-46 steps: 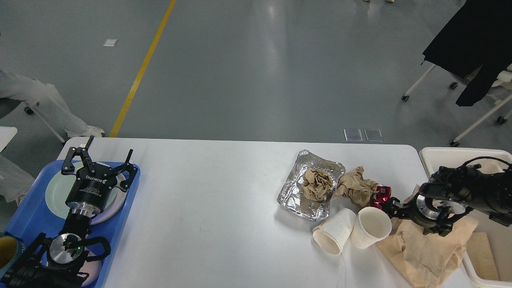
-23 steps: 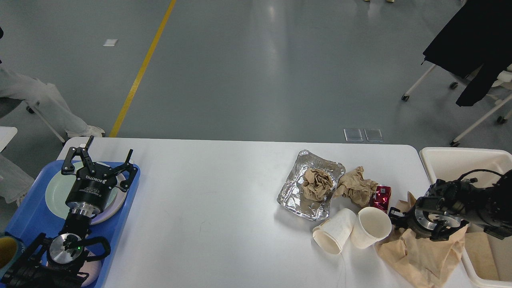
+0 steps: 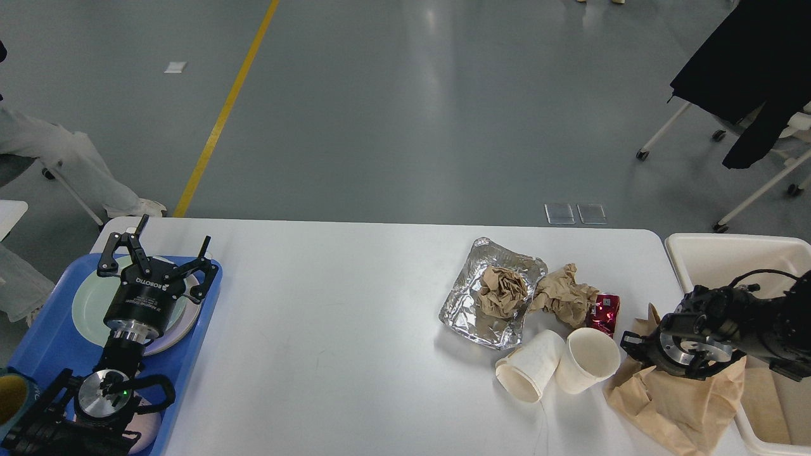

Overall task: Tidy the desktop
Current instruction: 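Grasp the second paper bag with the right gripper and lift it, then drop the second paper bag into the white bin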

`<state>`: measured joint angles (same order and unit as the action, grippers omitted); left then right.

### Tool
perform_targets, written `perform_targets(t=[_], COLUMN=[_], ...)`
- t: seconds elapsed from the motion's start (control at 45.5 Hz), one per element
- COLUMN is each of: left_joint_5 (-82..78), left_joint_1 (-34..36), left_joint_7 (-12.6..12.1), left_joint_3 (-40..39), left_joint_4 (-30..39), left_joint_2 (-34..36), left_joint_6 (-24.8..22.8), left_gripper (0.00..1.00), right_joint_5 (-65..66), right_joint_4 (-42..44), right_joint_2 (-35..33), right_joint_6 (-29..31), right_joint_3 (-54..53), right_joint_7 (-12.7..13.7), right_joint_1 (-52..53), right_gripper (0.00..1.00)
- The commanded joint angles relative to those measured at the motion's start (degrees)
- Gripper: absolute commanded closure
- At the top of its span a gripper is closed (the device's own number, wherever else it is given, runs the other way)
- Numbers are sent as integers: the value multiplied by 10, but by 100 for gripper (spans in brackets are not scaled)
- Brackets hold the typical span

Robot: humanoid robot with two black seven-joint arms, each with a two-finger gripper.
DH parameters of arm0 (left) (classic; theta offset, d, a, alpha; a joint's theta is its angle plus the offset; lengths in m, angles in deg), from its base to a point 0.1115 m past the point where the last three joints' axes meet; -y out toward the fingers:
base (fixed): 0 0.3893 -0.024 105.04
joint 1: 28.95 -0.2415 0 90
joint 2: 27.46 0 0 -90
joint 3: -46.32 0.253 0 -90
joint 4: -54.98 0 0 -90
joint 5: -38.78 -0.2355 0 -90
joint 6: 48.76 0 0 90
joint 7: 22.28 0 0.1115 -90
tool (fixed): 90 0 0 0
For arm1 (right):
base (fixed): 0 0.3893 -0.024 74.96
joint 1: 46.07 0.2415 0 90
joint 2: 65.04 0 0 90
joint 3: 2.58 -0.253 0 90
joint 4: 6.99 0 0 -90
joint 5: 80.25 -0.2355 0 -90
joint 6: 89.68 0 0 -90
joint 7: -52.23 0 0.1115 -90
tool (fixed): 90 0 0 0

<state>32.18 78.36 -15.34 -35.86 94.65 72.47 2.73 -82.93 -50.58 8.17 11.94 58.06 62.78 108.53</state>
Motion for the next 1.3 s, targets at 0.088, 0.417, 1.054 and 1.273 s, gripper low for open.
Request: perform_targets(t=[0.088, 0.417, 1.054, 1.273], left_joint_5=[0, 0, 0, 0], left_joint_1=[0, 0, 0, 0], left_joint_7=[0, 0, 0, 0], left_joint_3=[0, 0, 0, 0], left_joint_4=[1, 0, 0, 0], left_joint_2=[0, 0, 0, 0], left_joint_6=[0, 0, 1, 0], left_gripper=[4, 4, 4, 4], right_joint_5=[1, 7, 5, 15], right_joint_4=[-11, -146, -365, -332], right_joint_2=[-12, -99, -144, -194], right_joint_6=[9, 62, 243, 188], right_joint_3=[1, 42, 253, 250], right_joint_7=[2, 3, -3, -3], right_joint_1=[6, 156, 604, 560], right_gripper=[100, 100, 100, 100])
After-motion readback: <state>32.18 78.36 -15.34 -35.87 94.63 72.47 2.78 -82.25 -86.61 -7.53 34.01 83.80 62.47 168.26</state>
